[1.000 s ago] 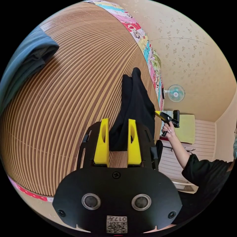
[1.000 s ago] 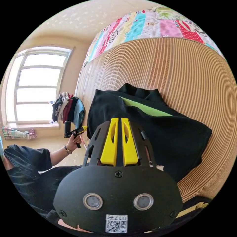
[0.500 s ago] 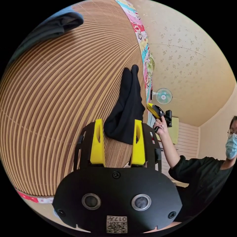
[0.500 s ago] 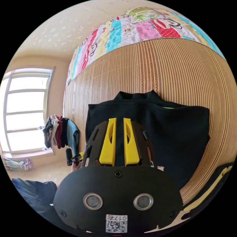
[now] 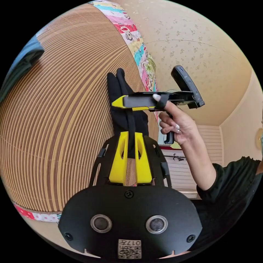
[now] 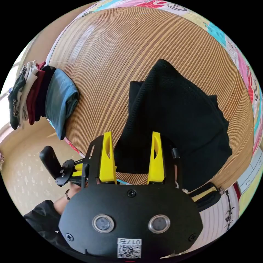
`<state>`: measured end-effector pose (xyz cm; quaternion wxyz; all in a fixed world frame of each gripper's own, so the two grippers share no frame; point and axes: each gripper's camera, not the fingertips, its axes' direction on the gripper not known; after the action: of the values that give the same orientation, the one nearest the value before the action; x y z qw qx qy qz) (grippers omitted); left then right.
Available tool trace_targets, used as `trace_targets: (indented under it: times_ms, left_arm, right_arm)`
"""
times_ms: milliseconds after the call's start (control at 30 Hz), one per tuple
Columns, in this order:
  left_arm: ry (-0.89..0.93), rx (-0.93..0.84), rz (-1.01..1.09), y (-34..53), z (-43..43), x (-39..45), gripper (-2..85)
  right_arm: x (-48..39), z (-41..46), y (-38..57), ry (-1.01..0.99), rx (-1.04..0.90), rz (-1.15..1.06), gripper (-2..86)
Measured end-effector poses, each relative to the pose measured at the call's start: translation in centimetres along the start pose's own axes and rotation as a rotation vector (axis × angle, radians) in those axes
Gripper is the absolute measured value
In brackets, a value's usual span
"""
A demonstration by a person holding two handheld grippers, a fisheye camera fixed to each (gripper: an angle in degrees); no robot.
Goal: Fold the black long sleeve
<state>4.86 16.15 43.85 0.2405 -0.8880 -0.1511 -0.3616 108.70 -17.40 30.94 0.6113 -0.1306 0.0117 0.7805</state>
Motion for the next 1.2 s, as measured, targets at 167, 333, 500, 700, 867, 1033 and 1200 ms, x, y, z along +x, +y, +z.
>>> trace_targets:
  times_ms: [167, 333, 500, 700, 867, 1033, 1200]
  left_arm:
    - [-0.063, 0.02, 0.13, 0.5, 0.8, 5.0, 4.5]
    - [-0.098, 0.004, 0.191, 1.1, 0.8, 6.4, 5.1]
    - [0.105, 0.084, 0.191, 2.1, -2.0, 5.2, 9.8]
    - [0.14, 0.03, 0.124, 2.2, -2.1, 3.4, 10.5]
    - [0.179, -0.057, 0.135, 1.5, 2.0, 4.4, 11.3]
    - [0.118, -0.18, 0.149, 0.2, 9.1, 5.5, 12.5]
    - [0.034, -0.238, 0.165, -2.1, 16.0, 6.8, 12.7]
  right_arm:
    - [-3.0, 2.5, -1.5, 0.357, -0.18, -0.102, 18.2]
    - [-0.4, 2.9, -1.0, 0.526, -0.214, -0.154, 10.0]
    - [8.7, -3.4, 3.6, 0.157, 0.032, -0.099, 8.6]
    - [28.4, -8.8, 17.0, -0.386, 0.509, -0.078, 8.4]
    - [41.2, -6.2, 26.6, -0.484, 0.708, -0.044, 8.7]
    - [52.9, 2.6, 30.1, -0.576, 0.648, 0.24, 11.6]
    - [59.0, 3.8, 34.2, -0.653, 0.744, 0.4, 14.9]
